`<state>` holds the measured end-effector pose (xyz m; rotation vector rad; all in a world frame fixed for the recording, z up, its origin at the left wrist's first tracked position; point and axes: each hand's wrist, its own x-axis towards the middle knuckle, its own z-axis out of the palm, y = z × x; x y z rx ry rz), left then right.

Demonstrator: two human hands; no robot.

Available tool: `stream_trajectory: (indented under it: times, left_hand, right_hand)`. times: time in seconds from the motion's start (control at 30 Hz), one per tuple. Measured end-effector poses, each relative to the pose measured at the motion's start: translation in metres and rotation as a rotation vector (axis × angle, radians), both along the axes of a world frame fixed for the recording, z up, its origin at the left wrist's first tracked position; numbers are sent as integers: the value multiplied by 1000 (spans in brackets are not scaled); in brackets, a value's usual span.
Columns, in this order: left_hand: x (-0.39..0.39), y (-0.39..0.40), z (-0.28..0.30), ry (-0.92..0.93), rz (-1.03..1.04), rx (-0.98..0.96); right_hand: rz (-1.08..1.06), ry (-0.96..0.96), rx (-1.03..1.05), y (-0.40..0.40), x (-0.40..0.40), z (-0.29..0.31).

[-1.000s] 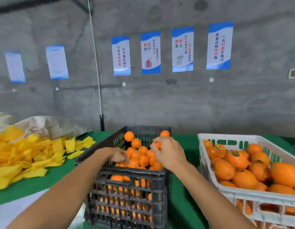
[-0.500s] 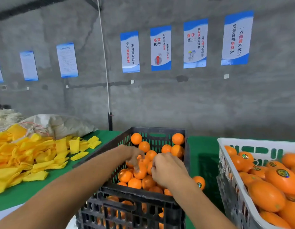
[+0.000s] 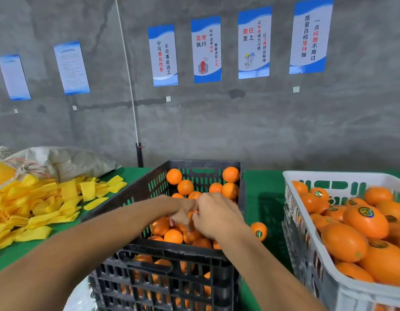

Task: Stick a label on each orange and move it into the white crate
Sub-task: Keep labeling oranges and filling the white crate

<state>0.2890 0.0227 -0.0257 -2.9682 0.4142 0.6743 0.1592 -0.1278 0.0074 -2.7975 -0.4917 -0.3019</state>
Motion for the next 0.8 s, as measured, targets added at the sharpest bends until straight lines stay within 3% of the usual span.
stream_trajectory:
  times: [0.13, 0.27, 0.4, 0.53, 0.67, 0.8]
  left_hand:
    - [-24, -8, 45, -469, -22, -241]
    - [-88, -18, 53, -674, 0, -638]
    - [-168, -24, 63, -894, 83, -1022]
    - [-246, -45, 49, -1030, -93, -1289]
    - [-283, -70, -17, -944, -187, -1313]
    - [-288, -83, -95, -441, -160, -1266]
  right_hand:
    - [-19, -24, 32, -2, 2, 0]
    - [17, -112, 61, -2, -8, 8]
    - [163, -492, 141, -10, -43, 23]
    - [299, -766, 536, -28, -100, 3]
    - [363, -725, 700, -59, -146, -63]
    - [308, -469, 596, -102, -164, -146]
